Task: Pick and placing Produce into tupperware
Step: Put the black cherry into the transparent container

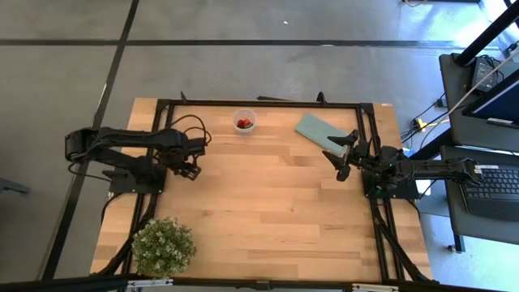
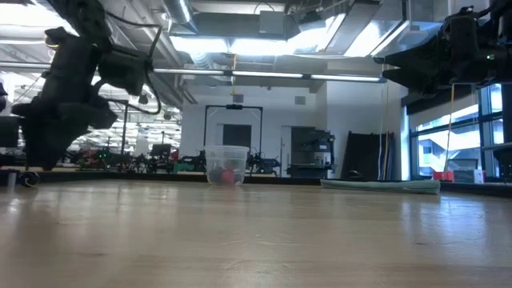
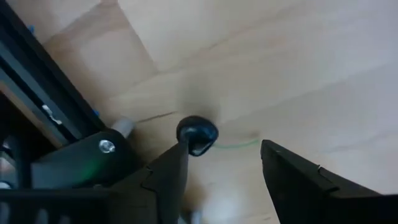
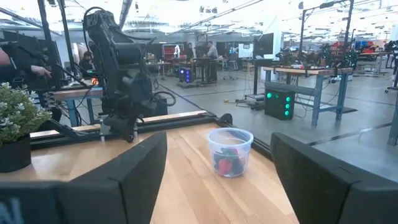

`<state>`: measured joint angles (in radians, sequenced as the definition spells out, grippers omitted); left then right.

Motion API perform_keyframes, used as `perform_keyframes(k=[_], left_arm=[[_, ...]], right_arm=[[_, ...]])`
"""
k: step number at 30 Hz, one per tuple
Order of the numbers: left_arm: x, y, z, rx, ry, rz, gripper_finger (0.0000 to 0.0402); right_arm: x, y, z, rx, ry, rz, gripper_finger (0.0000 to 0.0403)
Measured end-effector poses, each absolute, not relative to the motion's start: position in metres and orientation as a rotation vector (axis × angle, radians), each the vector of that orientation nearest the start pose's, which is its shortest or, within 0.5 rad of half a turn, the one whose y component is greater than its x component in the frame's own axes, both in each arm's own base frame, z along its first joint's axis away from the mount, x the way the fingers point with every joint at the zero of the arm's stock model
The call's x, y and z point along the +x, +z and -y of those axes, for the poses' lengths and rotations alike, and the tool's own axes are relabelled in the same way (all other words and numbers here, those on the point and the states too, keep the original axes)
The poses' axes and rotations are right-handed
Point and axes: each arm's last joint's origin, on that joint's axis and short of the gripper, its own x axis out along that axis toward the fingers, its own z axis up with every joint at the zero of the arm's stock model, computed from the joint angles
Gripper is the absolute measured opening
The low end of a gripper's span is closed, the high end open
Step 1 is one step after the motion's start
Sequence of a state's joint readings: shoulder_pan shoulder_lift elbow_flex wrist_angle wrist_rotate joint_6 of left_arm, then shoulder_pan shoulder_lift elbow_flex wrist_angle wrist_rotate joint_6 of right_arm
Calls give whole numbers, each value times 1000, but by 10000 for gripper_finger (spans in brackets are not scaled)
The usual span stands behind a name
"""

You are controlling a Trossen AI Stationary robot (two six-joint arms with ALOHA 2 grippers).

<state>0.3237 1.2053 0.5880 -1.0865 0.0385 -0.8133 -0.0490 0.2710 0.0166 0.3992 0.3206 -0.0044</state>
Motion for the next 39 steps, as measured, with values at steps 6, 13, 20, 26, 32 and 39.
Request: perform_keyframes(k=[6, 13, 20, 26, 32, 39], left_arm=[[140, 159, -46, -973, 1008, -1472, 180], [140, 159, -47, -978, 1059, -1449, 160], [140, 159, -47, -965, 1018, -1468, 143], [139, 160, -46, -963, 994, -1486, 152], [141, 159, -46, -970, 943, -1485, 203], [146, 159, -47, -849, 752, -1497, 276]], right_arm=[[112, 184, 15, 15, -369, 143, 288], [112, 184, 15, 15, -369, 143, 288], [112, 184, 15, 14, -369, 143, 288], [111, 184, 15, 11, -369, 143, 288], [111, 184, 15, 11, -370, 143, 288], [111, 184, 15, 11, -370, 143, 288]])
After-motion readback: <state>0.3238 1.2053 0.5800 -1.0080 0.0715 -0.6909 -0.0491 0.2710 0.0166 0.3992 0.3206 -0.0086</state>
